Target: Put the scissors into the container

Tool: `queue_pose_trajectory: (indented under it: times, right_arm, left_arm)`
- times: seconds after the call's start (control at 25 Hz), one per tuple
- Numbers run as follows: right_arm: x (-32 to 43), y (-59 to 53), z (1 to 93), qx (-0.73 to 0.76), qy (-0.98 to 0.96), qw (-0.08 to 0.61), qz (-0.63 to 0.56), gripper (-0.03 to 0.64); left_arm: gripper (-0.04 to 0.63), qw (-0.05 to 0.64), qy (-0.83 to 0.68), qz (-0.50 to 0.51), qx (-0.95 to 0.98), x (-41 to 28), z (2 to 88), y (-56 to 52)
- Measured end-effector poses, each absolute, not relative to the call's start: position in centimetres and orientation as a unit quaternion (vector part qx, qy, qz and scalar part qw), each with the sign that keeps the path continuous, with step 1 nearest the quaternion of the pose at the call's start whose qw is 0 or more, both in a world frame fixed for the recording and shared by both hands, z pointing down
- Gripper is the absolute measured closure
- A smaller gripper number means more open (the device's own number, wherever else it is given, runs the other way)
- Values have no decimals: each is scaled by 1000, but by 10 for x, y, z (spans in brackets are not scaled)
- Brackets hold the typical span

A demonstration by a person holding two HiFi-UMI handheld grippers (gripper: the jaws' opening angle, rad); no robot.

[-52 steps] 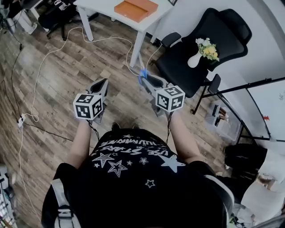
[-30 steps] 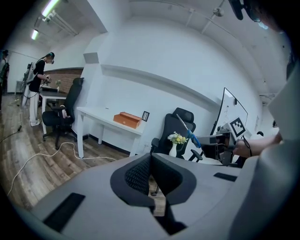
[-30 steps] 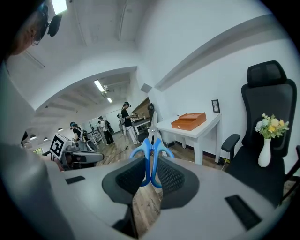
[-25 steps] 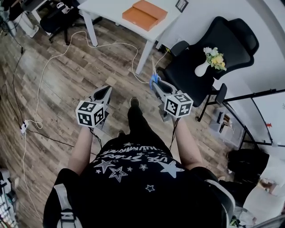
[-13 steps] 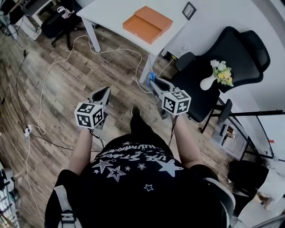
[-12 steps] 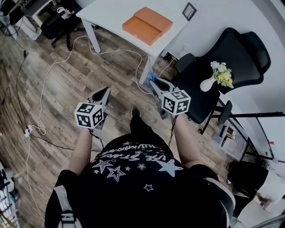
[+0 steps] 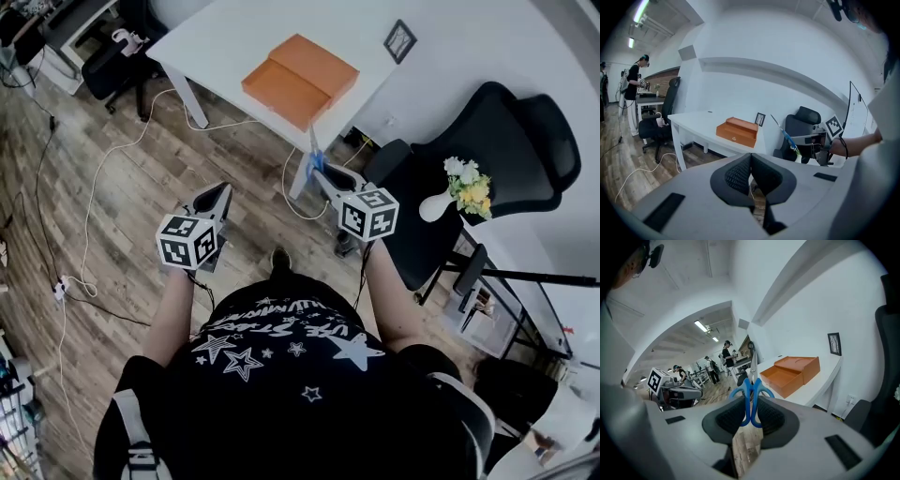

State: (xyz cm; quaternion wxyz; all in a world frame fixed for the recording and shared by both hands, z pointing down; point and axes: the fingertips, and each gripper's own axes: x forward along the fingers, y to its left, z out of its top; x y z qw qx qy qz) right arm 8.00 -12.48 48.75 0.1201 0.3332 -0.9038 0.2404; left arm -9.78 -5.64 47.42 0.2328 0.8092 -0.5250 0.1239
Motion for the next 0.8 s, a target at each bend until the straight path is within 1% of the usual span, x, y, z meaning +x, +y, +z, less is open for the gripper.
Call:
queue_pose_trajectory:
  times: [0.24, 0.44, 0.8]
  right_arm:
    - [94, -182, 495, 328, -905, 124, 240, 515]
    - [99, -209, 499, 328, -904, 125, 243, 515]
    - [86, -251, 505, 341, -900, 149, 227, 515]
  left_arm:
    - [577, 238, -534, 118, 803, -85, 479, -121]
    - [577, 240, -535, 123, 801, -76, 480, -152]
    - [577, 230, -526, 133, 808, -95, 482, -204]
